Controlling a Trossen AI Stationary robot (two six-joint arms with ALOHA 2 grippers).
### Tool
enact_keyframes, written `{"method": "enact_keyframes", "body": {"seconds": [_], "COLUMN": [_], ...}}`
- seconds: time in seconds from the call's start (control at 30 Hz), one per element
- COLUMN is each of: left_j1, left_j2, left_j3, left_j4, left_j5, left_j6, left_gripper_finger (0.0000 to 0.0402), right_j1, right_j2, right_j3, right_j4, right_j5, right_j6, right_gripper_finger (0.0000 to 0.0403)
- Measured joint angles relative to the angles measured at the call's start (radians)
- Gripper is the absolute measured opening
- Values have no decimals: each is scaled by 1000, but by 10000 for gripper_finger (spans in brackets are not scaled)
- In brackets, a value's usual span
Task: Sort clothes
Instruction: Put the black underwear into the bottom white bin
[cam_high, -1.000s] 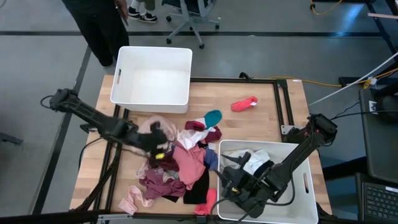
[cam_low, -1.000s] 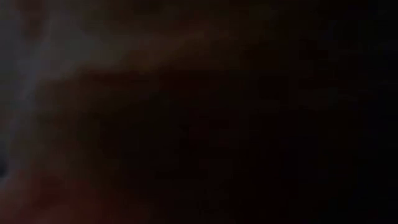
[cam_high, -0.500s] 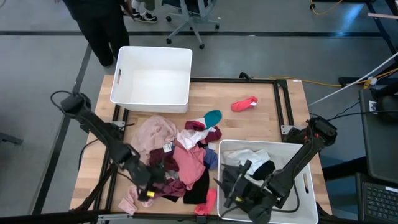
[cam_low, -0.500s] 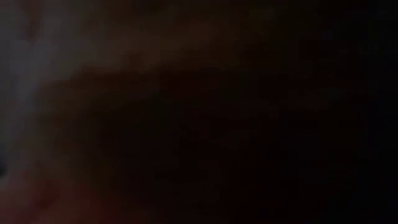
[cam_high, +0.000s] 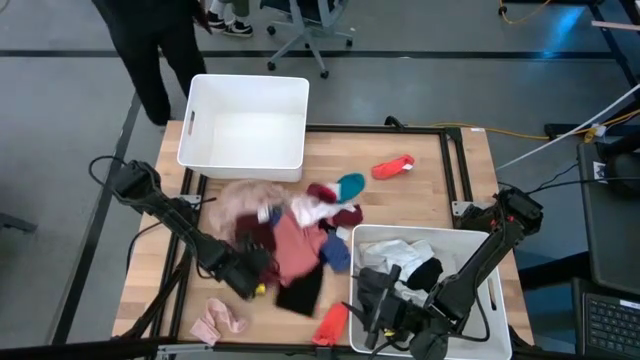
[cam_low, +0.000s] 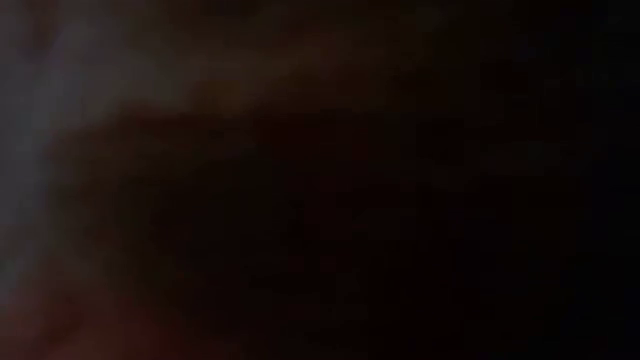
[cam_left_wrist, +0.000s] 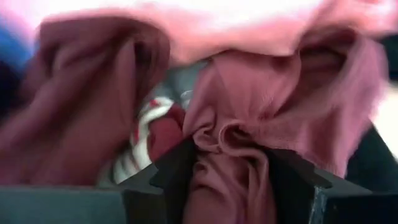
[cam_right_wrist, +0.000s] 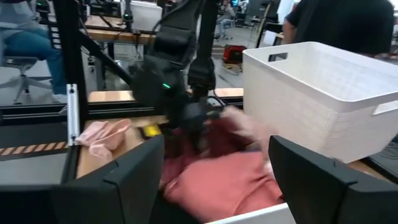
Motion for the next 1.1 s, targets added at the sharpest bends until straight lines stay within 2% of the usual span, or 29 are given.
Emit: {"method": "enact_keyframes", "body": {"seconds": [0.2,0.3,0.4,0.53,0.6,0.67,0.73,0.8,0.93,1.0,1.03,1.1], "left_j1": [21,8,-28,-73,-87,-94,-92,-81,-48,-45,-47,-58], "left_j2": [-108,-164,-202,-185,-157,-136,-129,-136,-174,-187,-196,-213], "left_j3": [54,98,108,96,96,94,95,95,111,130,140,164], "left_j4": [-306,-337,-97,339,454,470,366,138,-401,-594,-639,-608], "left_j5": [-170,-276,-280,-188,-164,-164,-160,-172,-221,-248,-260,-281], "left_j6": [-196,-274,-131,152,228,240,198,93,-321,-502,-556,-568], "left_gripper_finger": [169,169,169,169,169,169,169,169,169,169,169,169], "right_j1": [0,0,0,0,0,0,0,0,0,0,0,0], "right_j2": [23,44,63,78,80,80,80,80,80,80,80,80], "right_j3": [0,0,0,0,0,0,0,0,0,0,0,0], "right_j4": [4,6,20,27,27,26,26,26,25,25,24,23], "right_j5": [-4,-4,-4,-4,-4,-6,-12,-13,-23,-25,-26,-26], "right_j6": [16,16,18,18,19,19,19,19,18,18,18,18], "right_gripper_finger": [289,289,289,289,289,289,289,289,289,289,289,289]}}
